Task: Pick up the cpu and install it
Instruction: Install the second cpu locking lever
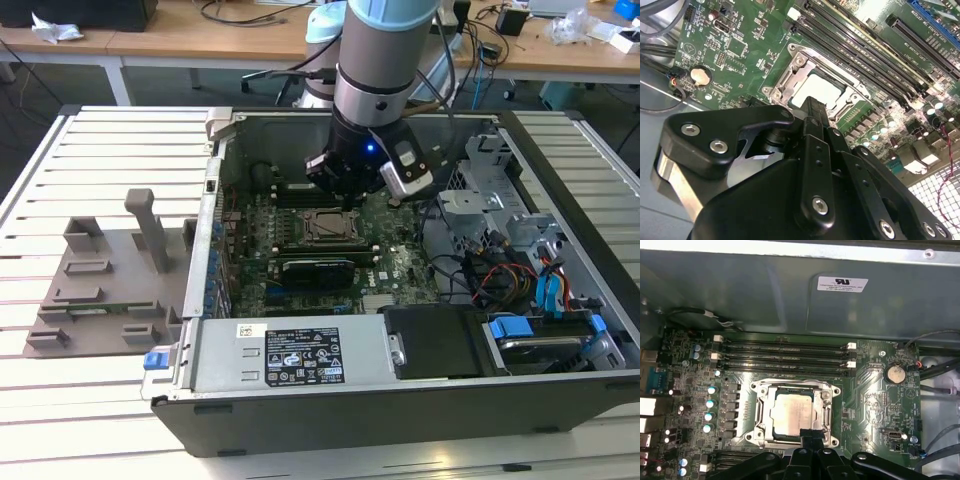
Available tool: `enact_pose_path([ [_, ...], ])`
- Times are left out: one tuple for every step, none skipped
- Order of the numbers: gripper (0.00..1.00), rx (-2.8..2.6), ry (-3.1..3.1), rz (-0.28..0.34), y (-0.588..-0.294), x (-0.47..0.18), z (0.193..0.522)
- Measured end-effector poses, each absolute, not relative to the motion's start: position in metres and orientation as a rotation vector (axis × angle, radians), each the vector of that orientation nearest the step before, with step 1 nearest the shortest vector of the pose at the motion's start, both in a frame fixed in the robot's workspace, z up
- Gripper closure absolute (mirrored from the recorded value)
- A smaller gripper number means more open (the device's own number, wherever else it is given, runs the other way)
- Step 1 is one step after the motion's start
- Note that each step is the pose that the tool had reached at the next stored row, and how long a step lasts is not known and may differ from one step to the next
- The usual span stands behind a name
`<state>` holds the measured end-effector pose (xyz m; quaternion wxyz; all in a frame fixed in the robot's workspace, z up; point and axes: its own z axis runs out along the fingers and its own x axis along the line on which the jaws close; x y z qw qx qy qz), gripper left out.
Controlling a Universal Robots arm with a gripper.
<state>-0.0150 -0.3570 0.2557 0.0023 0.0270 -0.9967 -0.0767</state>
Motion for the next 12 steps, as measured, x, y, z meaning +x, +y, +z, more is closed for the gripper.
enact_pose_path([
  [0.89,0.085,-3.127,-0.241,-0.357,-0.015,0.255],
  [0.89,0.085,-3.127,-0.241,-0.357,-0.015,0.254],
  [0.89,0.085,-3.127,-0.24,-0.357,-0.015,0.252],
  [0.89,0.085,-3.127,-0.24,-0.357,-0.015,0.25],
  [0.89,0.085,-3.126,-0.24,-0.357,-0.015,0.248],
  [0.89,0.085,-3.126,-0.24,-0.357,-0.015,0.246],
  [0.89,0.085,-3.126,-0.24,-0.357,-0.015,0.245],
  [0.89,0.085,-3.126,-0.24,-0.357,-0.015,0.244],
  [0.89,0.084,-3.126,-0.238,-0.357,-0.015,0.244],
  [0.89,0.084,-3.127,-0.23,-0.357,-0.015,0.244],
  [0.89,0.085,-3.127,-0.222,-0.358,-0.015,0.244],
  [0.89,0.085,-3.128,-0.217,-0.361,-0.015,0.244],
])
